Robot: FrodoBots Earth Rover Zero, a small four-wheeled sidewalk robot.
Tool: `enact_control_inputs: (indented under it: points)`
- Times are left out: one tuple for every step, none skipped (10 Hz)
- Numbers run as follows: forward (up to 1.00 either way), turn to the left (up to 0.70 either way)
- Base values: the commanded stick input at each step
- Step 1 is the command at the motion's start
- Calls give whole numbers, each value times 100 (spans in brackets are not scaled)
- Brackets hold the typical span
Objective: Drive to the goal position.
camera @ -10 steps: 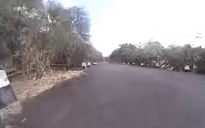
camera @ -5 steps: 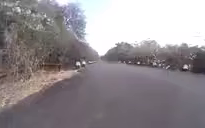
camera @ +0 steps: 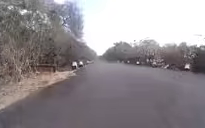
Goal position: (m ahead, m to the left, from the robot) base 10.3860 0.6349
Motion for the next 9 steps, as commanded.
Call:
enact_control_inputs:
  points:
    - [67,0]
    - [67,0]
    - [67,0]
    - [67,0]
    - [67,0]
    - [67,0]
    - [67,0]
    - [67,0]
    - [68,0]
